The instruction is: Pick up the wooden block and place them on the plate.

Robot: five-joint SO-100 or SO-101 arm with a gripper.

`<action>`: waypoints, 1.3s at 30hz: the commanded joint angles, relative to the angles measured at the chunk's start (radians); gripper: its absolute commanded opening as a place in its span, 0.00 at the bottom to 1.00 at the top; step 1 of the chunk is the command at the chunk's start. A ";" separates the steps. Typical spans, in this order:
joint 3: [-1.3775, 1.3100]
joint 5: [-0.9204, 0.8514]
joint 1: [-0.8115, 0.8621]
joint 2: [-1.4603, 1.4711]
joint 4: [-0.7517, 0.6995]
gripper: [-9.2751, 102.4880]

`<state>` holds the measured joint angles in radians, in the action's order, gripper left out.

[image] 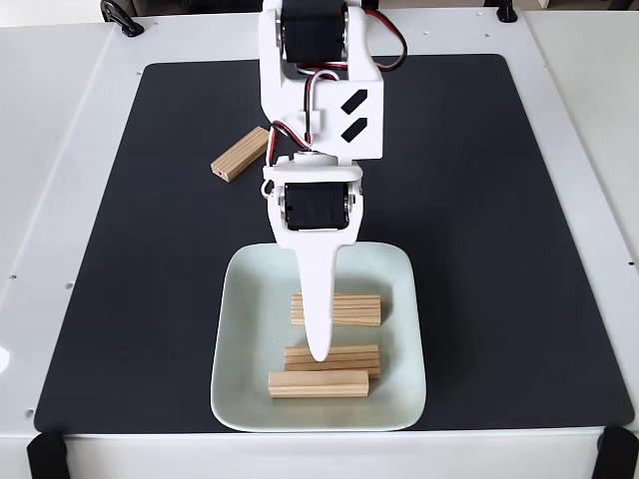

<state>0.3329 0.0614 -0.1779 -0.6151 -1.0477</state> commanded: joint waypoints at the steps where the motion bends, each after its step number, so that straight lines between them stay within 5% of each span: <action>1: -0.034 -0.008 0.002 -0.029 -0.003 0.35; 12: 0.267 0.002 -0.006 -0.362 -0.072 0.34; 19: 0.681 -0.011 -0.014 -0.730 -0.074 0.07; 23: 0.888 -0.020 -0.014 -0.900 -0.075 0.08; 39: 1.753 -0.746 0.025 -1.427 -0.067 0.08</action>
<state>2.0249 -0.5952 -0.1841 -1.9574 -1.1244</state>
